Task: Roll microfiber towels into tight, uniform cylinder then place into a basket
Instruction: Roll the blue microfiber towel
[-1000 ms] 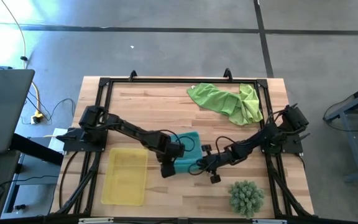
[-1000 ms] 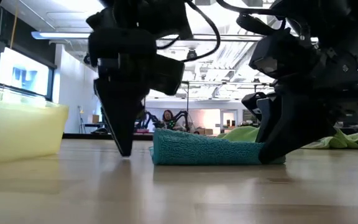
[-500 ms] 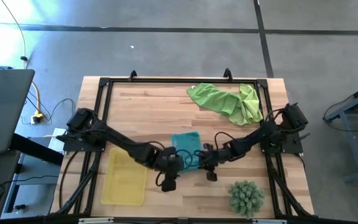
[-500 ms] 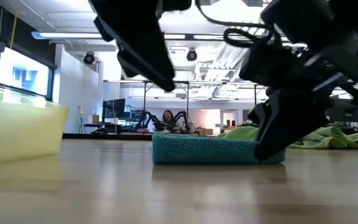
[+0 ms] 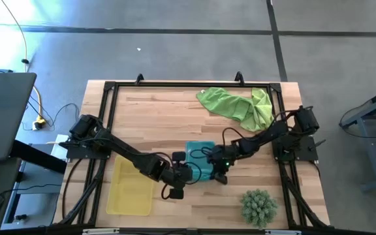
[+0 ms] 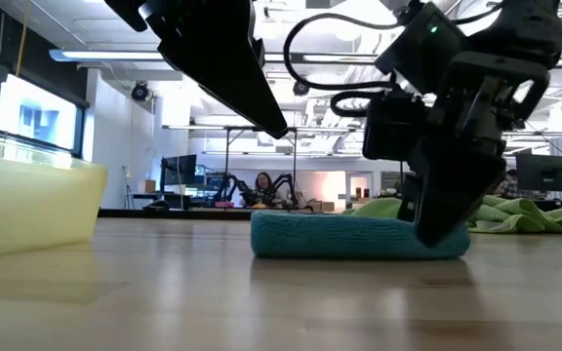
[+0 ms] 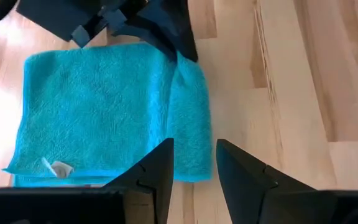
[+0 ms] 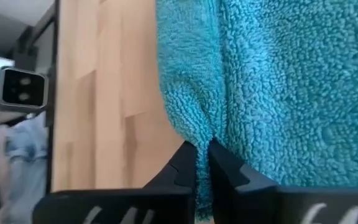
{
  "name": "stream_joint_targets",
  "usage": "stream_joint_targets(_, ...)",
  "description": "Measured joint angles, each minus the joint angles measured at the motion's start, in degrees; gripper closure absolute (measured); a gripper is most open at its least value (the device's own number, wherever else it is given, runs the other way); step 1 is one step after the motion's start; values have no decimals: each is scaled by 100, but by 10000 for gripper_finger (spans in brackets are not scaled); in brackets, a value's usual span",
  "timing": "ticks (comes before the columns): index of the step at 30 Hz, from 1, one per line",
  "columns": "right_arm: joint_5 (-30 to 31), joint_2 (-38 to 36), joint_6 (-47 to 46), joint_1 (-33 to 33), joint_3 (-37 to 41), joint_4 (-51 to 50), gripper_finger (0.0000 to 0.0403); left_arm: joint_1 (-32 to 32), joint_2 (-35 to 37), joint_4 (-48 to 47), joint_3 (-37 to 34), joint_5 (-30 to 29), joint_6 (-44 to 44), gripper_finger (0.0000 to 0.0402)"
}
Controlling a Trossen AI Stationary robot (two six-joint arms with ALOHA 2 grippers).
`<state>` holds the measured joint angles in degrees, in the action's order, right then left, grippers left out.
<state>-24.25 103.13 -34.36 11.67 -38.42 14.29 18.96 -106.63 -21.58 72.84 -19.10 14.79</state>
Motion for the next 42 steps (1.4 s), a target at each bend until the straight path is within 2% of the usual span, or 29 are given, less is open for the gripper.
stream_joint_targets(8,-524,0,-181,-270,-3,38,401,65,-368,160,0,91,-89,290)
stream_joint_targets(16,-538,-2,-196,-337,-3,39,402,55,-730,477,-2,-241,-451,290)
stream_joint_targets(22,-521,-2,-189,-338,-3,52,402,-70,-935,495,-2,159,-187,290)
stream_joint_targets(27,-514,-2,-187,-338,-3,58,402,-126,-995,480,-2,-102,-149,290)
stream_joint_targets(32,-497,-2,-185,-337,-5,63,402,-227,-994,464,-2,-95,-146,290)
stream_joint_targets(37,-492,-2,-185,-338,-5,79,402,-347,-994,401,-2,279,316,306)
stream_joint_targets(42,-486,-2,-153,-338,-3,162,402,-470,-1018,321,9,1056,895,359)
